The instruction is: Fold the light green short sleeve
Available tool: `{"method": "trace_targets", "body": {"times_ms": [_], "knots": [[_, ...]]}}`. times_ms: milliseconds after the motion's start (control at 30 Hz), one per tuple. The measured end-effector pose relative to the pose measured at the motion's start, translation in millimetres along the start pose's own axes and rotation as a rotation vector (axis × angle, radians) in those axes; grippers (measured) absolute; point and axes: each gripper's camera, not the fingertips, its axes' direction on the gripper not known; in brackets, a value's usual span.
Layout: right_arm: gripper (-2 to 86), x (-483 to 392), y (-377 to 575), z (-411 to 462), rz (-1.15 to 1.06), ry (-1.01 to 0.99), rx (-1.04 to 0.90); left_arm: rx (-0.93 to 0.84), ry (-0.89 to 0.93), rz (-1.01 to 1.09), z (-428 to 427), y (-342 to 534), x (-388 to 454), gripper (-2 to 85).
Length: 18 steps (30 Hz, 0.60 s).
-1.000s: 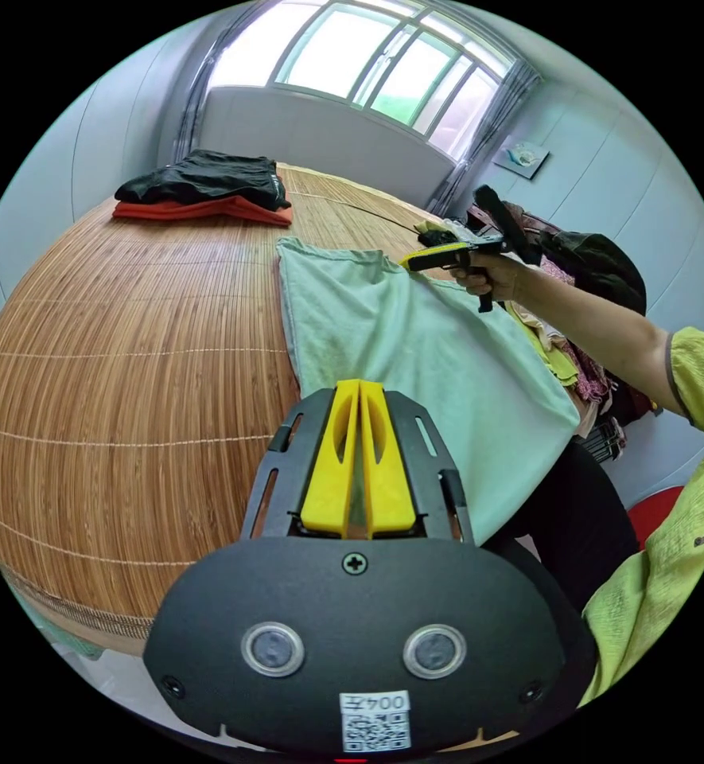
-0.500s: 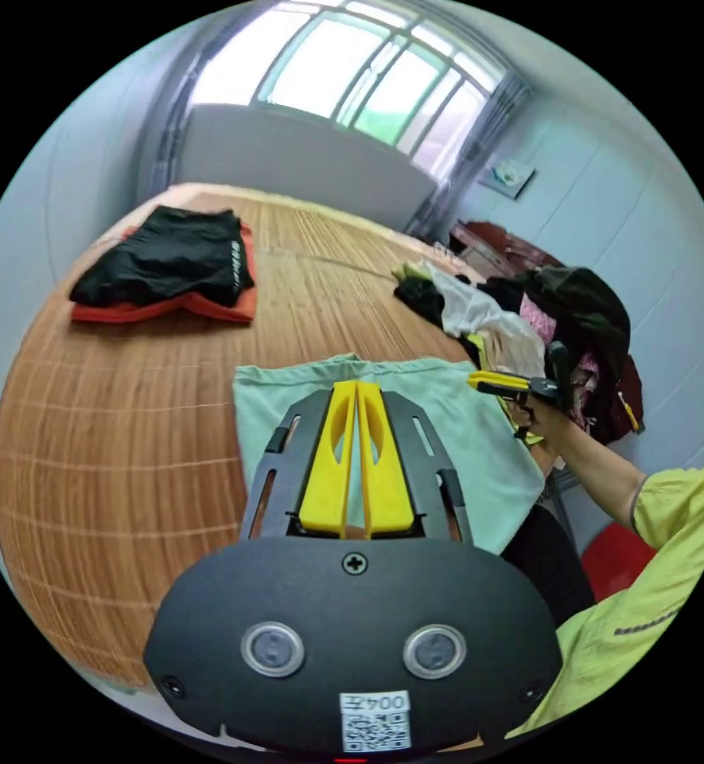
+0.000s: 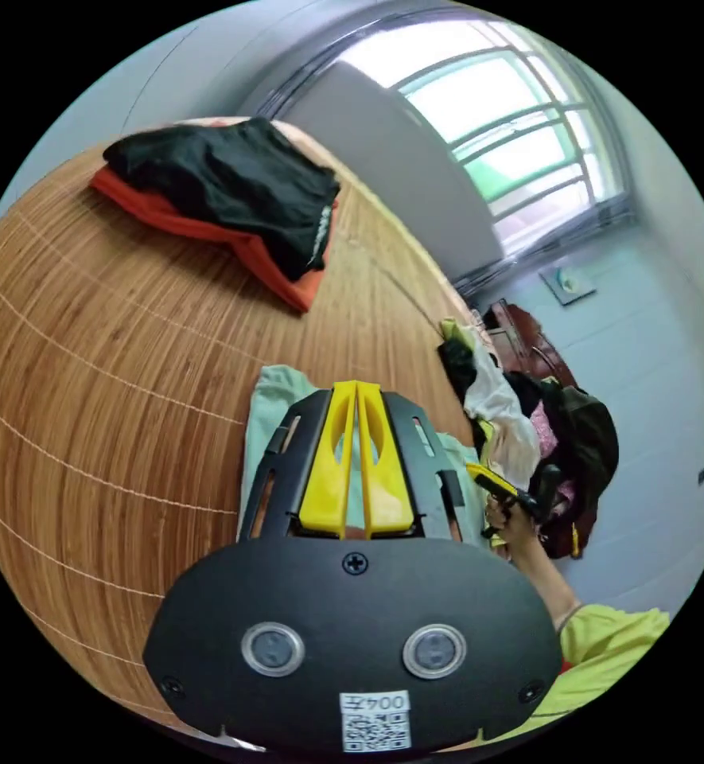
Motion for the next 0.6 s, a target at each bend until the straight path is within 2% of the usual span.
{"method": "trace_targets", "body": {"times_ms": [33,67,100,167,233,300,400,467,533,600], "knots": [[8.6,14.2,6.8,1.1,0.086,-0.024,0.014,-0.077,-0.147,0.029,9.2,-0.8,-1.2,0.1],[8.6,30.7,13.3,10.2,0.18,-0.014,-0.025,-0.131,-0.188,0.019,16.4,-1.0,-6.2,0.1],[8.5,37.2,17.1,14.7,0.205,-0.012,-0.048,-0.163,-0.146,-0.017,19.5,-1.9,-16.8,0.1],[8.1,46.7,35.1,5.0,0.237,-0.044,-0.023,-0.097,-0.089,-0.098,-0.2,-5.6,-21.9,0.1],[7.9,43.0,52.4,-14.5,0.218,-0.08,0.008,0.005,-0.111,-0.052,-33.8,-3.6,-1.0,0.1],[7.3,35.4,80.0,-31.1,0.199,-0.152,0.014,0.017,-0.08,0.01,-56.5,9.4,20.1,0.2],[6.0,12.0,143.7,-41.5,0.126,-0.281,-0.029,-0.089,0.017,0.145,-72.7,57.5,53.2,0.2],[5.6,-0.7,191.5,-27.0,0.101,-0.28,-0.11,-0.165,-0.042,0.208,-64.9,89.5,58.5,0.2],[5.3,1.5,218.9,-7.0,0.119,-0.209,-0.183,-0.25,-0.111,0.141,-44.2,116.8,31.7,0.2],[3.7,12.2,241.2,-0.2,0.161,-0.183,-0.184,-0.165,0.019,0.011,-55.6,124.2,6.4,0.3]]}}
